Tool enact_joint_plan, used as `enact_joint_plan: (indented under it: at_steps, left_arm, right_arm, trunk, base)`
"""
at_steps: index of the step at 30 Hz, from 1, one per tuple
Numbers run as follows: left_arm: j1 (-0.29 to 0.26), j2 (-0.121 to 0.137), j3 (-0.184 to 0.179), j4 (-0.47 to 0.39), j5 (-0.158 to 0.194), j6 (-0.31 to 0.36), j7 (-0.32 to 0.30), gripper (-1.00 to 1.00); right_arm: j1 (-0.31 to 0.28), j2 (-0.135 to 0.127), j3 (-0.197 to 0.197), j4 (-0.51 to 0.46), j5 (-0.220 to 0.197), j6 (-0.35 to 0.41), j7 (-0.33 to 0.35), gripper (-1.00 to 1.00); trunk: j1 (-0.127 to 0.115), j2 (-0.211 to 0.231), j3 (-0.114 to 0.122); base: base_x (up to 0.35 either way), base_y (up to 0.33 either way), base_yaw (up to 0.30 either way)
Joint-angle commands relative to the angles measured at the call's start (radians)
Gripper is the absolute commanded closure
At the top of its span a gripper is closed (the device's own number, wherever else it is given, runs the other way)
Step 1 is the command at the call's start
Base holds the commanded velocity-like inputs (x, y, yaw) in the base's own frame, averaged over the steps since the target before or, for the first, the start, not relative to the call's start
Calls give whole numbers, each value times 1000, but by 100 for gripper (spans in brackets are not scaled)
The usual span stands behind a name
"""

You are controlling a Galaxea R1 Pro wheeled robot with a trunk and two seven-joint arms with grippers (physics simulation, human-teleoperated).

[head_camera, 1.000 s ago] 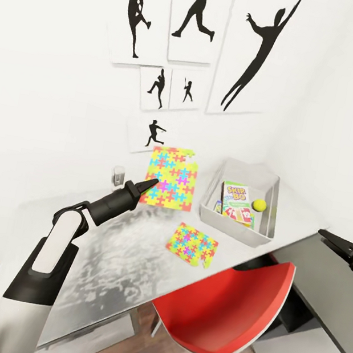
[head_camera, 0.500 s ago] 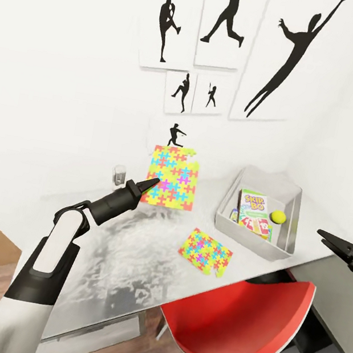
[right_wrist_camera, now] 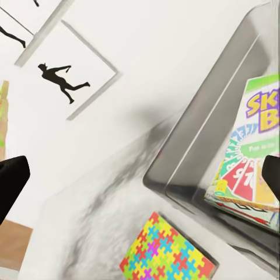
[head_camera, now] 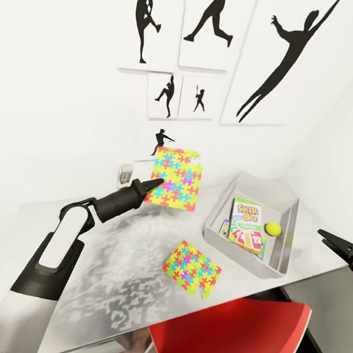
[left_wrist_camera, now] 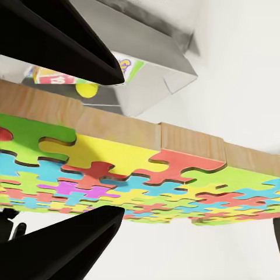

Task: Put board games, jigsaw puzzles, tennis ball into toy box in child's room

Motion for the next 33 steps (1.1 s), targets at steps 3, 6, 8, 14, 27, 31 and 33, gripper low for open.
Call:
enact_joint_plan:
  at_steps: [3,6,8,14,27,31,33]
  left_arm:
    - [-6,-1,-13,6,-3,-5,6,100]
    - [-7,-1,-16,10,-3,-13,8,100]
    - [-7,0,-18,14,-3,-19,9,100]
    - [-8,-1,-21,20,-1,-30,11,100]
    - [-8,-3,-32,21,-1,-39,11,100]
    - [-8,-3,-38,21,-1,-49,11,100]
    - [-8,-3,-40,21,-1,-51,11,100]
  right_arm:
    - [-1,-4,0,0,6,5,8,-100]
    - [-1,-4,-1,0,6,5,8,-100]
    - [-1,-4,-3,0,6,5,8,-100]
    - [-1,-4,-5,0,6,5,9,-100]
    - [-1,-5,-4,0,6,5,9,-100]
    - [-1,-5,-4,0,6,5,9,-100]
    - [-1,-4,-4,0,6,5,9,-100]
  trunk:
    - [1,-2,-2]
    - [1,-2,-2]
    - [1,-2,-2]
    - [1,-2,-2]
    - [1,-2,-2]
    - [1,-2,-2]
    - [1,-2,-2]
  base:
    - [53,-45,1]
    - [29,-25,1]
    - [19,-16,0]
    - [5,-5,0]
    - [0,-142,31]
    - [0,-30,9]
    - [-3,-15,4]
